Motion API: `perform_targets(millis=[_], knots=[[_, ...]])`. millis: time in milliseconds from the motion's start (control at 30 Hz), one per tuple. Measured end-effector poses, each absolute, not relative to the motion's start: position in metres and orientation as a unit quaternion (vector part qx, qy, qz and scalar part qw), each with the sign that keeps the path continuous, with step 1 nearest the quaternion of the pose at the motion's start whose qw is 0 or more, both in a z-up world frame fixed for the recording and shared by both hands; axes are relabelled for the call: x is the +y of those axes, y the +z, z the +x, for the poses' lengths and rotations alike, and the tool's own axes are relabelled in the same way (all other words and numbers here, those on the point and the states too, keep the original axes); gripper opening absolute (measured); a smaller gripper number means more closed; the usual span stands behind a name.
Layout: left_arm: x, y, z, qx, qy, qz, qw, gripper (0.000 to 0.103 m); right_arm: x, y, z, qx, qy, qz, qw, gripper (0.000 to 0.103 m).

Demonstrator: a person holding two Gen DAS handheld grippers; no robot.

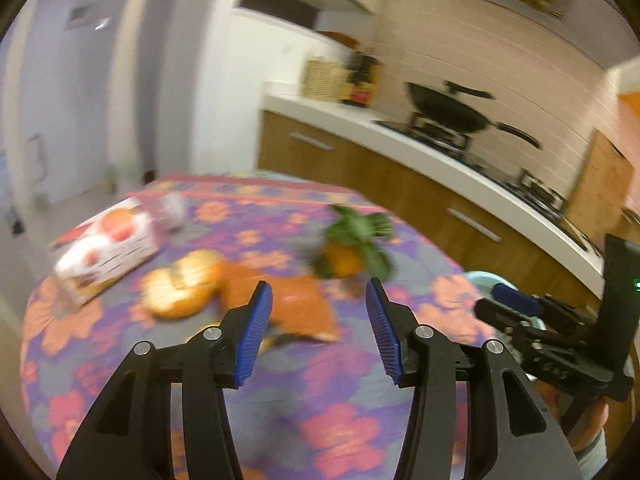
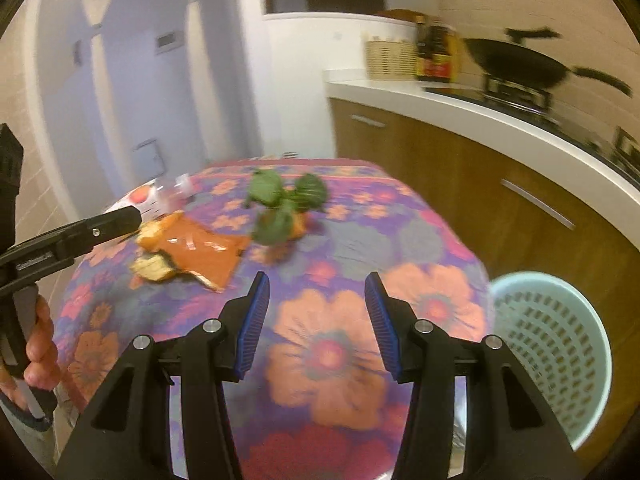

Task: Collect trash
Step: 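Grasp the orange peel with the left gripper while the right gripper grasps the orange snack wrapper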

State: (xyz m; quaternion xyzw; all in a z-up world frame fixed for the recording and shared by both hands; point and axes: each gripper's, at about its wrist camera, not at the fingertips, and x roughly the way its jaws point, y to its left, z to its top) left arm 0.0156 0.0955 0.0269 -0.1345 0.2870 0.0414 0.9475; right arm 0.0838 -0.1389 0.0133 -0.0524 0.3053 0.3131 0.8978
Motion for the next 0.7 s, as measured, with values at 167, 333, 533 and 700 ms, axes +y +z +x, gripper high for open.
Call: perform_targets(millis=[167,333,533,700], knots=[[0.140,0.003,0.010,0.317,0.073,-0.175,0.929,0.047,-0.088,0.014,0.081,0.304,0.363,-0.084,0.877,0.046],[0.157,-0.022,0.012,0.340,0.058,-0.222,0.912,0.045,-0.047,0.007,0.082,0.308,0.395,-0.111,0.858,0.046],[0.159,-0.037,0.023,0.366,0.048,-0.237,0.899,0.039,-0.021,-0.003,0.089,0.316,0.416,-0.122,0.844,0.050],[0.162,-0.046,0.030,0.383,0.052,-0.252,0.887,0.013,0.000,-0.012,0.088,0.319,0.420,-0.151,0.836,0.052]])
